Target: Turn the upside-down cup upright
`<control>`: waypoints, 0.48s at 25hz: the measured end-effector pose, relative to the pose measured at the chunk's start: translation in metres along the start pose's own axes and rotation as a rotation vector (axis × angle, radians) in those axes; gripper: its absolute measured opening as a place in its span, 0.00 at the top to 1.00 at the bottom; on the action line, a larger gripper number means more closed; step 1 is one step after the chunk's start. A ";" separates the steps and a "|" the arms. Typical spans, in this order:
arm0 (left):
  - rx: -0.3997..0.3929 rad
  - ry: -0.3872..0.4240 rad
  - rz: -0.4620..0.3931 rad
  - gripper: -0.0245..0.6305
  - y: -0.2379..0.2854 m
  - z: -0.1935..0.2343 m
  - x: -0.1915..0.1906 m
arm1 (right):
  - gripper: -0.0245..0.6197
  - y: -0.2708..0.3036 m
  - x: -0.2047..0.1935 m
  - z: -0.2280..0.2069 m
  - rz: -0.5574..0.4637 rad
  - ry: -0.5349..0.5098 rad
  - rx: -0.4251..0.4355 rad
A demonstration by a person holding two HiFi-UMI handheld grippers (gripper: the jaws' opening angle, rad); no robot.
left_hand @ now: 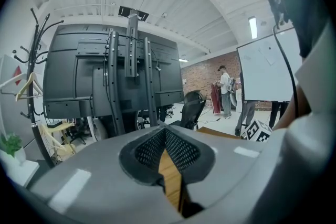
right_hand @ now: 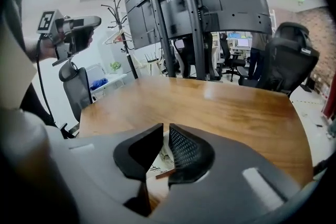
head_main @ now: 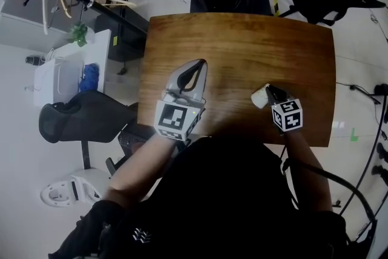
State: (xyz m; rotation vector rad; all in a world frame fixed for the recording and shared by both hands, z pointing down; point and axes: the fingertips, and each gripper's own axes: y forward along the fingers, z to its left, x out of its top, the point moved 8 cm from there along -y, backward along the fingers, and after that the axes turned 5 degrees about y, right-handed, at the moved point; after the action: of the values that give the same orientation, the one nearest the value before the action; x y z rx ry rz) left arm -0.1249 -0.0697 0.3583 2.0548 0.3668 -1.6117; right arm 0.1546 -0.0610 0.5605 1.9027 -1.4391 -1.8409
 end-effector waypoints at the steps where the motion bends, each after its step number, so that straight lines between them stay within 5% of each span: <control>1: 0.001 -0.002 -0.001 0.96 0.000 0.000 0.000 | 0.91 -0.001 0.002 0.002 -0.005 -0.017 -0.002; 12: 0.023 -0.013 -0.004 0.96 -0.009 -0.001 -0.002 | 0.95 0.001 0.008 0.025 -0.028 -0.129 0.003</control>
State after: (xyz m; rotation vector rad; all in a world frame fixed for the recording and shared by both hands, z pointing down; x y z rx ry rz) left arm -0.1291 -0.0609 0.3587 2.0604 0.3497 -1.6383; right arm 0.1316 -0.0544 0.5491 1.8455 -1.4600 -2.0095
